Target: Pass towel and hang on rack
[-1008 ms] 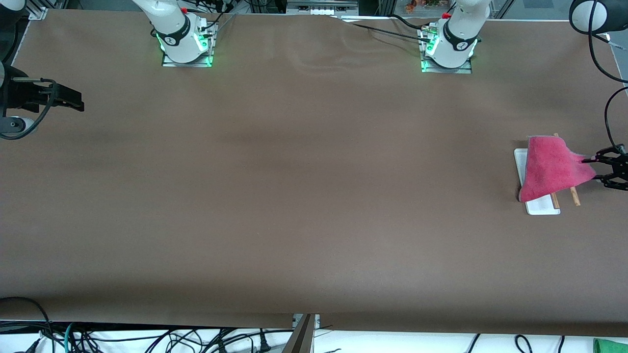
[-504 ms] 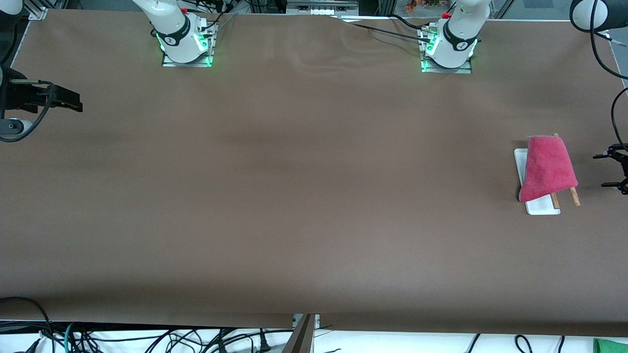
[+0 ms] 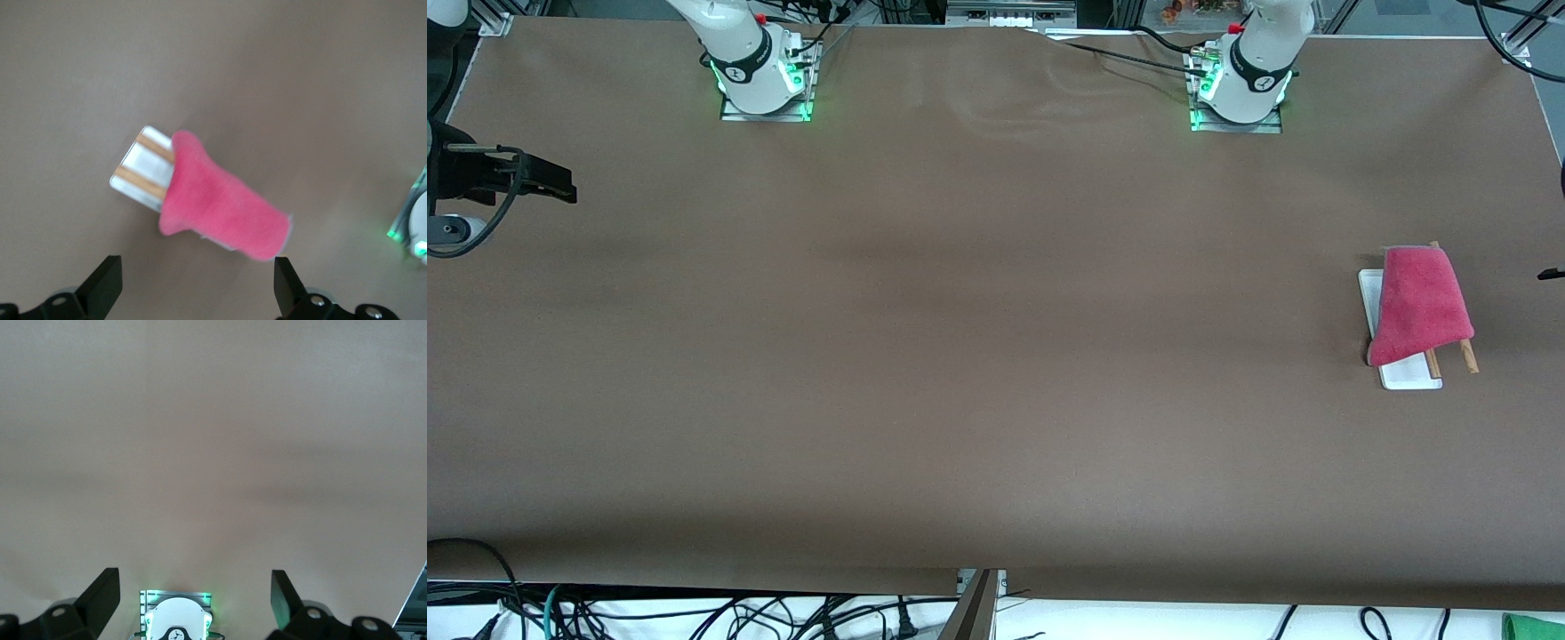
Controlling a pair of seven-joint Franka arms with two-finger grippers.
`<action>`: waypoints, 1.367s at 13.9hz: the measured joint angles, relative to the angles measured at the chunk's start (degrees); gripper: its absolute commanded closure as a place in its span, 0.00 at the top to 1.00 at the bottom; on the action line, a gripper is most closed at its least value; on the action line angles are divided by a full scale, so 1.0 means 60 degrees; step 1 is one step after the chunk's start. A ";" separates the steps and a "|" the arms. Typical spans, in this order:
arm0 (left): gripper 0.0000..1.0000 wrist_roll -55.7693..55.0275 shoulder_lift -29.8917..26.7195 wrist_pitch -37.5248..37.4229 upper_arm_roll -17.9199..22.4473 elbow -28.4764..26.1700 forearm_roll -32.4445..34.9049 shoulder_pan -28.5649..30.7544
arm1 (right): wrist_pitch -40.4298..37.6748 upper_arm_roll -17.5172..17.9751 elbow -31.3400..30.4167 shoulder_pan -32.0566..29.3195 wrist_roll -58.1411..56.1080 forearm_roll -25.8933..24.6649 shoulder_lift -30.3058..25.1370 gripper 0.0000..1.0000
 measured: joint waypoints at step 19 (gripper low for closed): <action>1.00 -1.4572 -0.5753 0.2866 -0.1310 -0.6051 0.0842 -0.4365 | 0.0006 0.0002 0.0033 0.0002 -0.0007 0.0001 0.0051 1.00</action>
